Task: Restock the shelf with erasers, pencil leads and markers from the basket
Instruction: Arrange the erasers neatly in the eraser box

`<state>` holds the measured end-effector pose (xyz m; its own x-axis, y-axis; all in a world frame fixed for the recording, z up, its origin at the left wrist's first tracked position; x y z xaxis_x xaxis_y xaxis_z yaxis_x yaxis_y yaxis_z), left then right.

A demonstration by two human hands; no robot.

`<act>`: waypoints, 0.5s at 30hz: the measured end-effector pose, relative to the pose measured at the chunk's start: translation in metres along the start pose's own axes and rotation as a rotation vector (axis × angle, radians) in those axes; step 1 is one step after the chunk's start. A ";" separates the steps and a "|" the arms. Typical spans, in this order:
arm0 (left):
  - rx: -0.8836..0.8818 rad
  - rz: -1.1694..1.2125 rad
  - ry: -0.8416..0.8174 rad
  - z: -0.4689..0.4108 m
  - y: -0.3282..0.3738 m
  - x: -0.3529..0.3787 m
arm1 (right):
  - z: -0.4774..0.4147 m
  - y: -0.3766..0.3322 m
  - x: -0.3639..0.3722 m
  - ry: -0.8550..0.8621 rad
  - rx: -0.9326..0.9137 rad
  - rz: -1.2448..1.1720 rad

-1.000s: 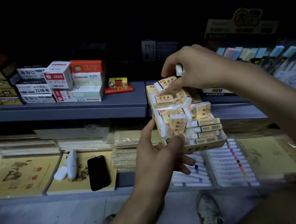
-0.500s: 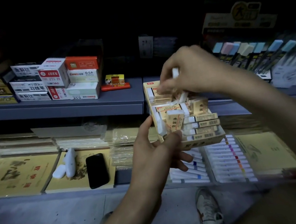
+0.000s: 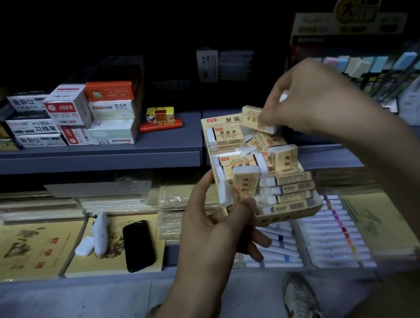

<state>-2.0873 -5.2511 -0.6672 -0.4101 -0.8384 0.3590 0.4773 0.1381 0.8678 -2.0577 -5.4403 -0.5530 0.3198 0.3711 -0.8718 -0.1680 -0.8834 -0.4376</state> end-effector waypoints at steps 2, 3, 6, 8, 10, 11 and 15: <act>-0.013 0.007 0.005 0.000 0.000 0.000 | -0.002 0.001 -0.004 0.040 -0.037 -0.051; -0.017 0.012 0.006 0.000 0.000 0.000 | -0.003 0.000 -0.004 0.051 -0.068 -0.094; -0.013 0.028 0.000 -0.001 0.001 0.002 | -0.003 -0.007 0.007 0.051 -0.255 -0.062; -0.004 0.034 0.000 -0.001 0.003 0.004 | -0.003 -0.009 0.021 0.019 -0.377 0.047; 0.006 0.039 0.004 -0.001 0.004 0.005 | -0.004 -0.009 0.030 -0.004 -0.452 0.160; 0.010 0.041 0.003 -0.001 0.005 0.006 | -0.005 -0.008 0.033 -0.016 -0.476 0.209; 0.013 0.041 0.011 0.000 0.004 0.007 | -0.006 -0.006 0.027 -0.070 -0.434 0.143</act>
<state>-2.0878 -5.2562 -0.6611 -0.3820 -0.8374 0.3909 0.4831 0.1796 0.8569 -2.0426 -5.4268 -0.5724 0.2553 0.2418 -0.9361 0.2048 -0.9598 -0.1921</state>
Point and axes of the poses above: each hand's wrist, its own z-axis away from the middle knuckle, its own x-axis out of the palm, y = z × x, the point moved 1 cm from there along -z, towards the middle knuckle, and after that the axes turned 12 degrees about -x, right-handed, at the moved point
